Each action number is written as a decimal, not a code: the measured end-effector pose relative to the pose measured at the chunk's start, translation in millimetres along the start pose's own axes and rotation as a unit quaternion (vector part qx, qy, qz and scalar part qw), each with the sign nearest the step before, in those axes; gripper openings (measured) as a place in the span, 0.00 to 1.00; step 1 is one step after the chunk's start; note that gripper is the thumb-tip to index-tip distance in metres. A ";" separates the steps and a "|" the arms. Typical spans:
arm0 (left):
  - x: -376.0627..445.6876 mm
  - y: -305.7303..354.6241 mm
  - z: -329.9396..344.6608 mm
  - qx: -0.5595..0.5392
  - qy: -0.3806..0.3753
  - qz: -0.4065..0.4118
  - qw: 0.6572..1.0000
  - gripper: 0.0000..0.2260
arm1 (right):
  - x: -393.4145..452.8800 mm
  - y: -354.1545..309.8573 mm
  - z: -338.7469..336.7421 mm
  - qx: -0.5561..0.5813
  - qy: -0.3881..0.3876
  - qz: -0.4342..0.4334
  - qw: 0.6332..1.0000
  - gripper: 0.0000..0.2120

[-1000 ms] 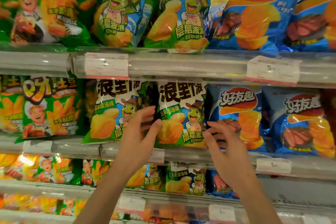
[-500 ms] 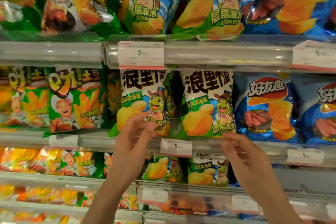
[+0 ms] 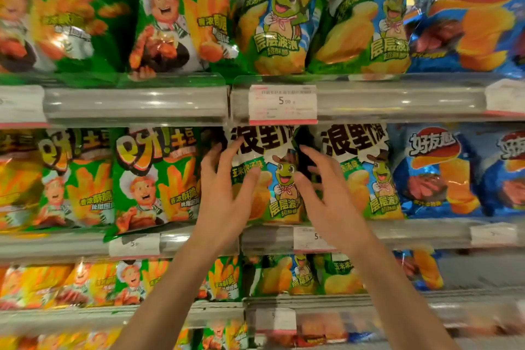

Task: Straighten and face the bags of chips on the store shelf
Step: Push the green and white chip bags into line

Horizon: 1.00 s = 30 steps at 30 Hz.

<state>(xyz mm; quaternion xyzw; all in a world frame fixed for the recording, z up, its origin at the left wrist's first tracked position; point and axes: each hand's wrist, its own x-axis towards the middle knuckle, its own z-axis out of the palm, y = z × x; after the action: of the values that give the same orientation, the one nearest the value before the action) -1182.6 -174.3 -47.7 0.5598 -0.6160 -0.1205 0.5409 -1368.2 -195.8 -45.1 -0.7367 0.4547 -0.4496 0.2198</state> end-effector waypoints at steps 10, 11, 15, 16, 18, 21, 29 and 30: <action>29.9 -16.2 25.7 -0.009 0.025 0.008 1.000 0.26 | 39.7 -0.9 22.6 0.026 -0.017 -0.018 0.999 0.29; 31.0 -15.2 27.5 -0.018 0.033 0.012 0.999 0.26 | 40.9 -1.8 20.6 0.018 -0.006 -0.026 0.999 0.28; 37.4 -13.3 34.7 -0.042 0.037 0.005 0.998 0.26 | 48.0 0.3 14.8 0.010 0.006 -0.022 1.000 0.27; 36.6 -14.5 36.4 -0.037 0.032 0.009 0.999 0.26 | 46.6 3.2 15.1 0.010 0.004 -0.022 1.000 0.28; 36.3 -16.9 39.3 -0.034 0.021 0.023 0.999 0.25 | 42.2 9.5 15.5 0.011 0.003 -0.022 1.000 0.29; 42.2 -18.3 38.5 -0.039 0.005 0.029 0.999 0.25 | 43.4 10.6 14.3 0.013 0.015 -0.027 0.999 0.29; 26.0 -23.5 33.9 -0.059 -0.011 0.027 0.998 0.26 | 32.7 12.5 14.4 0.028 -0.012 -0.018 0.999 0.30; 26.1 -24.2 33.2 -0.069 -0.013 0.028 0.997 0.26 | 32.4 13.6 15.5 0.046 -0.007 -0.012 0.999 0.32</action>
<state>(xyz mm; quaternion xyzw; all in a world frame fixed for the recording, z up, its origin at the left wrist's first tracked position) -1190.2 -219.2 -64.9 0.5022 -0.6287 -0.1545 0.5733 -1355.3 -231.9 -47.8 -0.7347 0.4228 -0.4673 0.2511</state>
